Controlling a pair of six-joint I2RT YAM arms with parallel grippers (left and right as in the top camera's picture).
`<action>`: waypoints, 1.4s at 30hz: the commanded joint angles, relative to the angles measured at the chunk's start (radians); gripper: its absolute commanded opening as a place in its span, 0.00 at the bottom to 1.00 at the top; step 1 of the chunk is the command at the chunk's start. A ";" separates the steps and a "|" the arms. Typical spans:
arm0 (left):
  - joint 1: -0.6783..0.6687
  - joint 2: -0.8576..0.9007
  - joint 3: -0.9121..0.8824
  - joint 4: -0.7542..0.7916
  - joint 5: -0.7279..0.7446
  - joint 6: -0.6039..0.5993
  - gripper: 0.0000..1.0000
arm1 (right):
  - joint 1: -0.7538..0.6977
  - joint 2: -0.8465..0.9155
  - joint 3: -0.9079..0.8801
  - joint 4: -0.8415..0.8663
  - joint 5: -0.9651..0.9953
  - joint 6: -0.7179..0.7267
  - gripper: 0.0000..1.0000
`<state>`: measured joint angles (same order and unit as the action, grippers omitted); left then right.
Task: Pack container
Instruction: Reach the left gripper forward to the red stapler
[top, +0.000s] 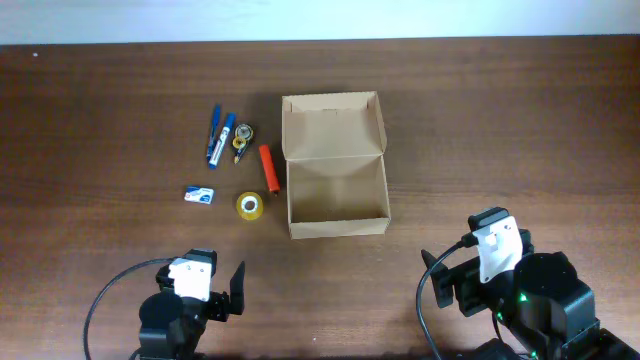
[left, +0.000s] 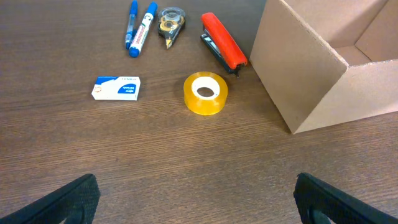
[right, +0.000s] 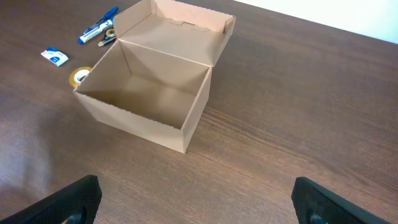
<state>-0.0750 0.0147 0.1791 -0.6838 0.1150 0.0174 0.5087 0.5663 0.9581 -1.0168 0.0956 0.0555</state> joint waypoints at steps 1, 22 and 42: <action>0.006 -0.010 -0.006 0.002 -0.008 -0.002 1.00 | 0.008 -0.008 0.000 0.004 0.005 0.003 0.99; 0.006 -0.009 -0.006 0.172 0.127 -0.087 1.00 | 0.008 -0.008 0.000 0.004 0.005 0.003 0.99; 0.006 0.879 0.499 0.209 0.018 0.013 1.00 | 0.008 -0.008 0.000 0.004 0.005 0.003 0.99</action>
<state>-0.0750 0.7631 0.6044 -0.4740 0.1497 -0.0387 0.5087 0.5655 0.9573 -1.0168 0.0959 0.0555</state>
